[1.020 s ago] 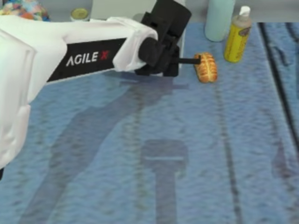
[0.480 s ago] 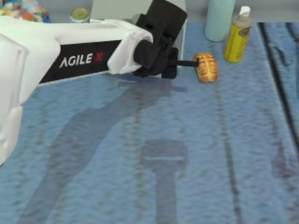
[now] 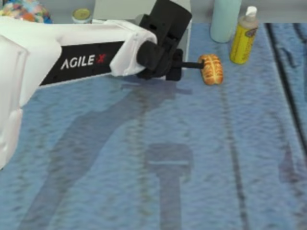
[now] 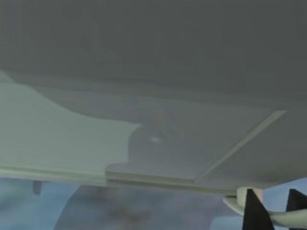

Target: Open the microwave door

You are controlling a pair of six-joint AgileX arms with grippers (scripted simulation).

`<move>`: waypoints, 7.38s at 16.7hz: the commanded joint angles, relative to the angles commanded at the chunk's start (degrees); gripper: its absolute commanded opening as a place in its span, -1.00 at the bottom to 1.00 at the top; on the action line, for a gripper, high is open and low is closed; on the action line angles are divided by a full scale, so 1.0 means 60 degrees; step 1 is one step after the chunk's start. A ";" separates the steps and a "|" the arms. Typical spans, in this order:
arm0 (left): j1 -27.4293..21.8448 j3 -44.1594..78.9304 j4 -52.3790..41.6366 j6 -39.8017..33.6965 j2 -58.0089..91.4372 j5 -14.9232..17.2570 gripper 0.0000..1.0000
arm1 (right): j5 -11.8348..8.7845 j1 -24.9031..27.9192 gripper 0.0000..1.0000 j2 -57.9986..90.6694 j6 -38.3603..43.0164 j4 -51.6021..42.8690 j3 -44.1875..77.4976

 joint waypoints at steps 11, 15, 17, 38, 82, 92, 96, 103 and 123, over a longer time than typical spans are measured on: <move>0.0000 0.0000 0.0000 0.0000 0.0000 0.0000 -1.00 | 0.0000 0.0000 1.00 0.0000 0.0000 0.0000 0.0000; -0.0051 -0.0070 0.0046 0.0042 -0.0034 0.0110 -1.00 | 0.0000 0.0000 1.00 0.0000 0.0000 0.0000 0.0000; 0.0001 -0.0252 0.0160 0.0192 -0.0162 0.0191 -1.00 | 0.0000 0.0000 1.00 0.0000 0.0000 0.0000 0.0000; 0.0082 -0.0579 0.0344 0.0457 -0.0352 0.0346 -1.00 | 0.0000 0.0000 1.00 0.0000 0.0000 0.0000 0.0000; 0.0164 -0.1304 0.0739 0.1074 -0.0795 0.0896 -1.00 | 0.0000 0.0000 1.00 0.0000 0.0000 0.0000 0.0000; 0.0305 -0.1688 0.0953 0.1447 -0.1048 0.1137 -1.00 | 0.0000 0.0000 1.00 0.0000 0.0000 0.0000 0.0000; 0.0305 -0.1688 0.0953 0.1447 -0.1048 0.1137 -1.00 | 0.0000 0.0000 1.00 0.0000 0.0000 0.0000 0.0000; 0.0305 -0.1688 0.0953 0.1447 -0.1048 0.1137 -1.00 | 0.0000 0.0000 1.00 0.0000 0.0000 0.0000 0.0000; 0.0453 -0.2213 0.1207 0.1988 -0.1391 0.1588 -1.00 | 0.0000 0.0000 1.00 0.0000 0.0000 0.0000 0.0000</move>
